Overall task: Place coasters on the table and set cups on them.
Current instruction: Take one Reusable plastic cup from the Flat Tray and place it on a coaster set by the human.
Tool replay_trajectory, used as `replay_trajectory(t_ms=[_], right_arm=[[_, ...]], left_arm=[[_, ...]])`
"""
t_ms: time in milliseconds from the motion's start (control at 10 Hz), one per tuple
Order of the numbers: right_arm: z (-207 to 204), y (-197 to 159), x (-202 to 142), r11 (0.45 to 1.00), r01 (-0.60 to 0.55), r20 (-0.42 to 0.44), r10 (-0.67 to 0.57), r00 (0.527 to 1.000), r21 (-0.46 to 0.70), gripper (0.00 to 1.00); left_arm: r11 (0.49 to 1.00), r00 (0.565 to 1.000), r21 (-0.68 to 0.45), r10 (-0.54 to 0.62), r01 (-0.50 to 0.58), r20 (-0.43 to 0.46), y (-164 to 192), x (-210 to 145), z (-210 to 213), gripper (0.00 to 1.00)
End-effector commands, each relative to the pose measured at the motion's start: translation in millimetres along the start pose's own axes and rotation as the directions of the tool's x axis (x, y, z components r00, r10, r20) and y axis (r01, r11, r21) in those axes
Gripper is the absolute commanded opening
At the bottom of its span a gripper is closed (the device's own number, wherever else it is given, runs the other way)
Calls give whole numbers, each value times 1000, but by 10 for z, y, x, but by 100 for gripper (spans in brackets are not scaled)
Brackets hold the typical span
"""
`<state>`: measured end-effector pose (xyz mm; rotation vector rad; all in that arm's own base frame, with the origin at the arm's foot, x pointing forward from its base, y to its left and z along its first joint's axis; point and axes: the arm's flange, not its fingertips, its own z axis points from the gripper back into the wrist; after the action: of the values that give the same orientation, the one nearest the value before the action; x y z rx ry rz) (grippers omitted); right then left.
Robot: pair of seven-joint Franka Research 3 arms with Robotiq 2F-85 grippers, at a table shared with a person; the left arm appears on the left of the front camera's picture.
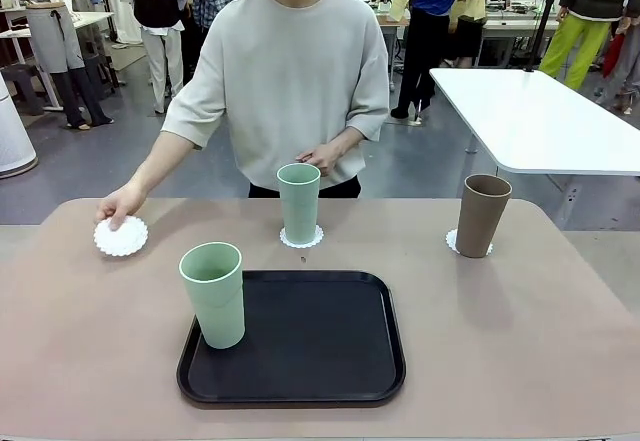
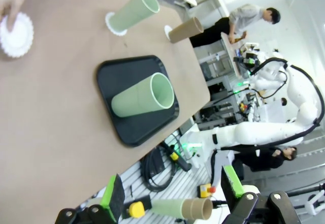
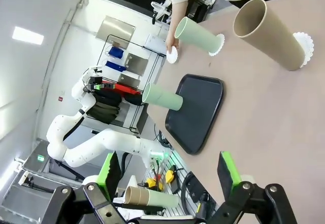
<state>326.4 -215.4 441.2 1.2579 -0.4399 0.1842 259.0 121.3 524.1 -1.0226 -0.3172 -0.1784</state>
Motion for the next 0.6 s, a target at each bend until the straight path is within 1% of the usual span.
replay_trajectory(t_ms=[0, 500], right_arm=[[27, 14, -25, 1000, 1, 14, -1, 1000, 22, 100], [27, 14, -25, 1000, 1, 14, -1, 1000, 22, 100]], left_arm=[[1000, 1000, -12, -3, 3, 1, -15, -7, 11, 100], [1000, 1000, -12, -3, 3, 1, -15, -7, 11, 100]])
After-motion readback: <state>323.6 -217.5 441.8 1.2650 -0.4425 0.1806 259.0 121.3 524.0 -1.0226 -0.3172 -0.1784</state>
